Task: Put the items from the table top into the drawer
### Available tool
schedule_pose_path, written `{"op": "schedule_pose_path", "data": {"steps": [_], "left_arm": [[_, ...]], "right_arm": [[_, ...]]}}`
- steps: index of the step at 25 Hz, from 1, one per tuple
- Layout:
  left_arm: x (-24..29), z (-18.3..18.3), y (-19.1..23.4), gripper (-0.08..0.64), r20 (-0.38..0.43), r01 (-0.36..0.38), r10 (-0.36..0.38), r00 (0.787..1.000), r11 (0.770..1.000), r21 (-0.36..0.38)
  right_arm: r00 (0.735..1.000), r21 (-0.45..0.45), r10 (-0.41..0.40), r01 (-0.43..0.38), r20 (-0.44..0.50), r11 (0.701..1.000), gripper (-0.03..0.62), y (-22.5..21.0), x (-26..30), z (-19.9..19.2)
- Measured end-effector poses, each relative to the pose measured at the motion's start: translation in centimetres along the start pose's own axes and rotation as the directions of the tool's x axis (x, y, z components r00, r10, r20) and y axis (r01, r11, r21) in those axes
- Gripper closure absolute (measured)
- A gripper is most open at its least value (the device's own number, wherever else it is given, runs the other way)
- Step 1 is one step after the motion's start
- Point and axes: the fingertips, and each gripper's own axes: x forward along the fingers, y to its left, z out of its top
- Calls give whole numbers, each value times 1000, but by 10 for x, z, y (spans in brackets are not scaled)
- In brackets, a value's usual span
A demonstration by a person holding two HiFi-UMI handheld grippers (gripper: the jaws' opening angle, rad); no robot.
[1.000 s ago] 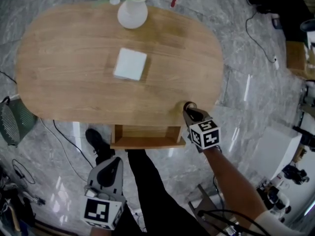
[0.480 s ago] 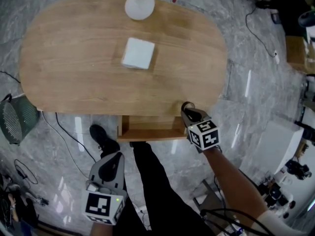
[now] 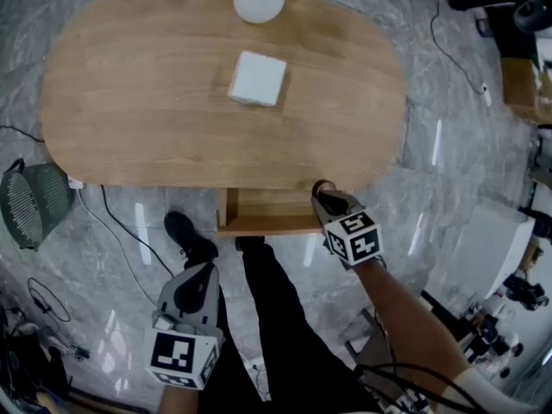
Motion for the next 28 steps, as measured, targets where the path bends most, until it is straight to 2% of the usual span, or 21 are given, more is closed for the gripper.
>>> {"op": "schedule_pose_path", "data": {"steps": [18,23,28], "left_arm": [[-14,-17,42,558,-6,4,-4,1000,1000,-6],[-18,-23,53,558,-15,8,-9,1000,999,-36],[-22,-30,61,558,-26,9,-10,1000,999,-50]], "right_arm": [[994,1,105,-105,-35,994,535,100,46,-7],[987,-3,149,-150,-60,989,534,128,68,-5],[983,13,152,-152,-105,988,534,139,90,-9]]}}
